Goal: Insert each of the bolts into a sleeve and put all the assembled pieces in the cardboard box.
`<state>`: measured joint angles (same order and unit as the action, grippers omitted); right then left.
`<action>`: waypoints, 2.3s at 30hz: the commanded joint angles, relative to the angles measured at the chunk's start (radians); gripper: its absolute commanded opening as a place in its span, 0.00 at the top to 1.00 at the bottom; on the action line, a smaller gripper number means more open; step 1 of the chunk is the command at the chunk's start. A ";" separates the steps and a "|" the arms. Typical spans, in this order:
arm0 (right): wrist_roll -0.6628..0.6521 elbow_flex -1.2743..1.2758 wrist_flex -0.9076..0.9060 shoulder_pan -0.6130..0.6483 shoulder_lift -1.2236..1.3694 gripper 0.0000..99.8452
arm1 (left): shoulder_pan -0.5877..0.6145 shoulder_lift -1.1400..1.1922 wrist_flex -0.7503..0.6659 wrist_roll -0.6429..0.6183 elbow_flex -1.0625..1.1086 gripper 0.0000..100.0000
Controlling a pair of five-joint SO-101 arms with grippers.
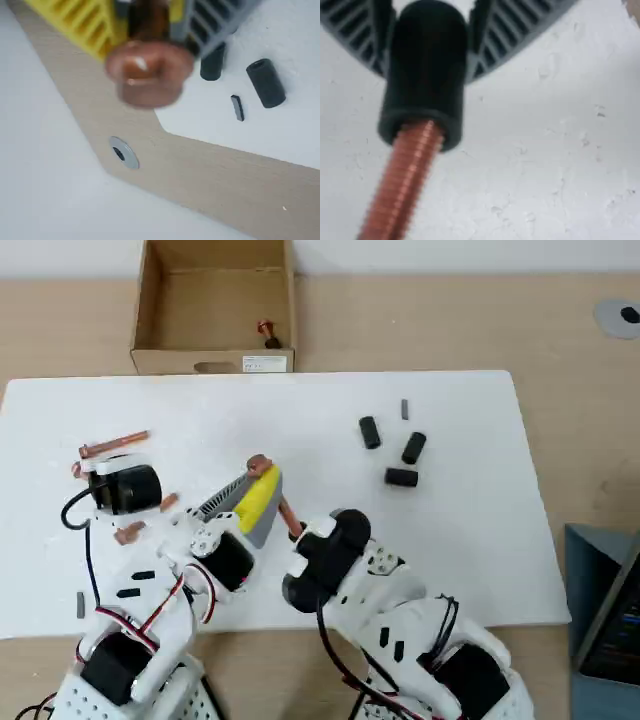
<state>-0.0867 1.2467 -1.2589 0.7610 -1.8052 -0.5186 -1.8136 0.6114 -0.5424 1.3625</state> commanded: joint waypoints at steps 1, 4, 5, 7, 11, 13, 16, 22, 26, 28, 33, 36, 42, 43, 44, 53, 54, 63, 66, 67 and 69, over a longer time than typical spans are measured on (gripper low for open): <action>0.000 -0.010 0.034 0.012 -0.140 0.99 | 0.002 -0.005 -0.002 0.002 -0.008 1.00; 0.000 -0.010 0.034 0.012 -0.140 0.99 | -0.026 -0.008 0.092 0.002 -0.034 1.00; 0.000 -0.010 0.034 0.012 -0.140 0.99 | -0.037 -0.008 0.135 0.002 -0.054 1.00; 0.000 -0.010 0.034 0.012 -0.140 0.99 | -0.060 -0.008 0.209 0.002 -0.100 1.00; 0.000 -0.010 0.034 0.012 -0.140 0.99 | -0.074 -0.008 0.278 0.032 -0.150 1.00; 0.000 -0.010 0.037 0.012 -0.140 0.99 | -0.075 -0.008 0.299 0.054 -0.155 1.00; 0.000 -0.010 0.038 0.012 -0.140 0.99 | -0.081 -0.008 0.321 0.071 -0.144 1.00; -0.006 -0.010 0.038 0.012 -0.140 0.99 | -0.198 -0.008 0.368 0.101 -0.115 1.00; -0.006 -0.025 0.038 0.012 -0.140 0.99 | -0.216 -0.008 0.399 0.103 -0.114 0.99; -0.006 -0.027 0.034 0.012 -0.140 0.99 | -0.213 -0.008 0.423 0.103 -0.117 0.99; -0.006 -0.027 0.034 0.012 -0.140 0.99 | -0.207 -0.008 0.462 0.126 -0.121 0.89; -0.003 -0.027 0.034 0.012 -0.140 0.99 | -0.193 -0.004 0.489 0.138 -0.141 0.81; -0.002 -0.027 0.032 0.010 -0.140 0.99 | -0.135 -0.002 0.555 0.138 -0.212 0.81; -0.003 -0.027 0.032 0.010 -0.140 0.99 | -0.124 -0.002 0.566 0.138 -0.229 0.81; -0.003 -0.027 0.032 0.010 -0.140 0.99 | -0.114 -0.002 0.578 0.138 -0.249 0.81; 0.000 -0.025 0.032 0.005 -0.140 0.99 | 0.037 -0.008 0.600 0.281 -0.410 1.00; 0.000 -0.025 0.032 0.004 -0.140 0.99 | 0.061 -0.008 0.600 0.301 -0.414 1.00; 0.044 -0.025 0.032 -0.173 -0.124 0.99 | 0.315 -0.008 0.606 0.408 -0.287 1.00; 0.052 -0.050 0.032 -0.225 -0.094 0.99 | 0.394 -0.008 0.601 0.417 -0.189 1.00; 0.068 -0.070 0.032 -0.240 -0.076 0.99 | 0.416 -0.008 0.600 0.417 -0.152 1.00; 0.100 -0.122 0.032 -0.249 -0.013 0.99 | 0.446 -0.008 0.598 0.423 -0.080 1.00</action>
<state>-0.0222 1.2375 -1.2528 0.5447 -1.8067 -0.1197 -1.8197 1.2160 -0.1343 1.2106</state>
